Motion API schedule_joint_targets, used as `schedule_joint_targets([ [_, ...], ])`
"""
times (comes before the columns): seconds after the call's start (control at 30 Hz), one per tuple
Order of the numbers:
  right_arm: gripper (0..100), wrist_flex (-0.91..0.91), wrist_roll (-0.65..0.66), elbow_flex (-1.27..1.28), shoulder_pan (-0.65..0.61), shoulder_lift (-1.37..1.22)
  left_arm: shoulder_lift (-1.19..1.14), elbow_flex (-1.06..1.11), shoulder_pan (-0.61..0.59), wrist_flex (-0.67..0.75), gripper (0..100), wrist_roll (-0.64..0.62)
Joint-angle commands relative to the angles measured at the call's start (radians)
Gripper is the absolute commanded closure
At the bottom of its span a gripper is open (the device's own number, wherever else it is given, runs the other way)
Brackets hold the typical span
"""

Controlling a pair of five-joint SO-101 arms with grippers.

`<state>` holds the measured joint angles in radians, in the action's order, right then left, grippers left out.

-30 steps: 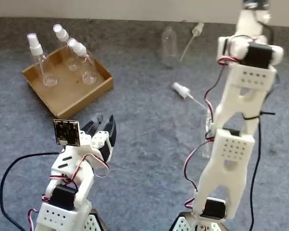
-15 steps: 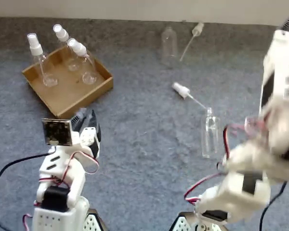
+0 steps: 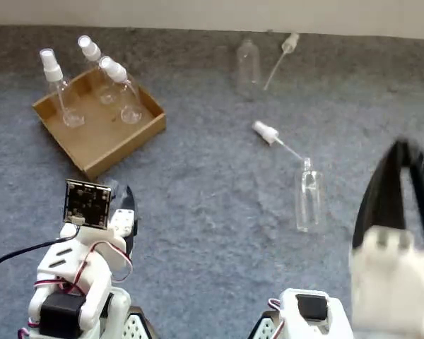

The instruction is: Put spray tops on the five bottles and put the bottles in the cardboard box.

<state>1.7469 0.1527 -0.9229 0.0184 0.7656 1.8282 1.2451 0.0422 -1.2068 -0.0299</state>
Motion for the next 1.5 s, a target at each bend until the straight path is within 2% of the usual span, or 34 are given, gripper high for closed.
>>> schedule_joint_targets([
  [0.0, 99.4, 0.021, 0.009, 0.277, -0.028, 0.208, 0.002, -0.073, -0.012, -0.118, 100, 0.023],
  [0.17, 99.4, -0.002, 0.009, 0.679, -0.070, 0.487, 0.002, -0.068, -0.012, -0.212, 100, 0.023],
  [0.47, 99.4, -0.111, 0.011, 1.346, -0.096, 0.977, 0.002, 0.082, -0.012, -0.212, 100, 0.023],
  [0.6, 99.4, -0.104, 0.011, 1.560, -0.097, 1.082, 0.001, 0.133, -0.015, -0.212, 100, 0.023],
  [0.93, 99.4, -0.101, 0.009, 1.689, -0.099, 1.072, 0.001, 0.303, -0.260, -0.193, 100, 0.021],
  [1.2, 99.4, -0.183, 0.011, 1.957, -0.099, 1.073, -0.004, 0.452, -0.272, -0.081, 100, 0.020],
  [1.47, 99.4, -0.214, 0.011, 2.034, -0.097, 1.073, -0.004, 0.450, -0.271, -0.100, 100, 0.021],
])
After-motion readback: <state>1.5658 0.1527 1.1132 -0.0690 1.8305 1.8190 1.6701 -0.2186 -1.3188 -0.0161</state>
